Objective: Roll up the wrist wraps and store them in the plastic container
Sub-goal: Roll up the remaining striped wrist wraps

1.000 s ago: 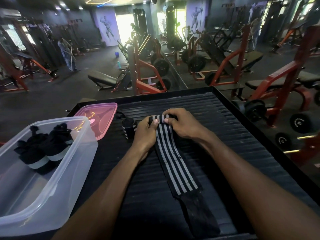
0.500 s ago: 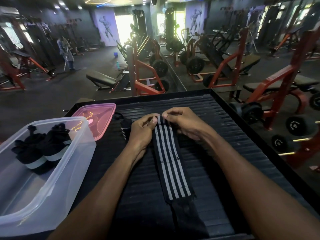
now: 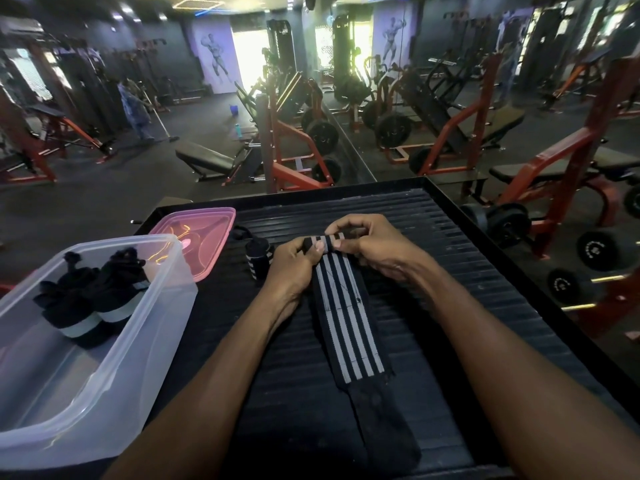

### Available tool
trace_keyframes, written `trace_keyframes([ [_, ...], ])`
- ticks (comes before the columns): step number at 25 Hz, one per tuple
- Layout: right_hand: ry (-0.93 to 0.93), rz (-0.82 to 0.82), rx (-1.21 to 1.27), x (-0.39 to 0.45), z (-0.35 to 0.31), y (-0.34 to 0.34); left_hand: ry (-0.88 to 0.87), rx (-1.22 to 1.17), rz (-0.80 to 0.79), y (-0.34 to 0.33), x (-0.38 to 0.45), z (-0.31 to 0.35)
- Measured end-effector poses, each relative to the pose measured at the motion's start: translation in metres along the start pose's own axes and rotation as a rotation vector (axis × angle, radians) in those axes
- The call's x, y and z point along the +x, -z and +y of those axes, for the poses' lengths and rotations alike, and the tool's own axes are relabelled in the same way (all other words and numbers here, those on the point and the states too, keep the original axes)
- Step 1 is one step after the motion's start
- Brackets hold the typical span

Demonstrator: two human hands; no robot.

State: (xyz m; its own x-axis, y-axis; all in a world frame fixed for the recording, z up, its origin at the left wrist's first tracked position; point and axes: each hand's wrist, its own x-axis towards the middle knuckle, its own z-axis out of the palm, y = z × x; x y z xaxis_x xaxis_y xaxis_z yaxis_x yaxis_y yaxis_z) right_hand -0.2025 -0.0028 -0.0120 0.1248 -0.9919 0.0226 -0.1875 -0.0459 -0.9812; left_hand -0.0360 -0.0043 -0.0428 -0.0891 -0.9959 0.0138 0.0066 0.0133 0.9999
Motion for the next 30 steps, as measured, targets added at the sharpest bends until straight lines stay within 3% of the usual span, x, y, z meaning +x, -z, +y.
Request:
trace_keyframes([
  [3,-0.094,-0.032,-0.051,-0.002,-0.002,0.000,-0.027,0.023,0.015,0.000,0.000,0.000],
  [6,0.009,0.025,-0.146,-0.002,0.000,-0.001,0.021,-0.030,-0.020,-0.001,-0.001,0.001],
  [11,0.148,0.046,-0.099,-0.002,0.004,0.003,0.092,-0.022,-0.031,0.000,0.000,0.000],
  [17,-0.075,-0.060,0.050,0.001,0.004,0.000,0.042,0.034,0.042,0.000,0.001,-0.001],
  [22,0.064,0.013,0.009,0.003,0.011,-0.001,0.172,-0.170,-0.085,-0.003,-0.001,0.004],
  [25,0.063,-0.042,0.031,0.001,0.010,-0.005,0.147,0.042,-0.020,0.000,0.002,0.000],
  [28,-0.072,-0.117,0.266,0.001,0.004,-0.004,0.100,0.048,0.071,0.001,0.003,0.001],
  [30,-0.073,-0.141,0.289,0.001,0.005,-0.002,0.072,0.063,0.093,0.002,0.001,0.002],
])
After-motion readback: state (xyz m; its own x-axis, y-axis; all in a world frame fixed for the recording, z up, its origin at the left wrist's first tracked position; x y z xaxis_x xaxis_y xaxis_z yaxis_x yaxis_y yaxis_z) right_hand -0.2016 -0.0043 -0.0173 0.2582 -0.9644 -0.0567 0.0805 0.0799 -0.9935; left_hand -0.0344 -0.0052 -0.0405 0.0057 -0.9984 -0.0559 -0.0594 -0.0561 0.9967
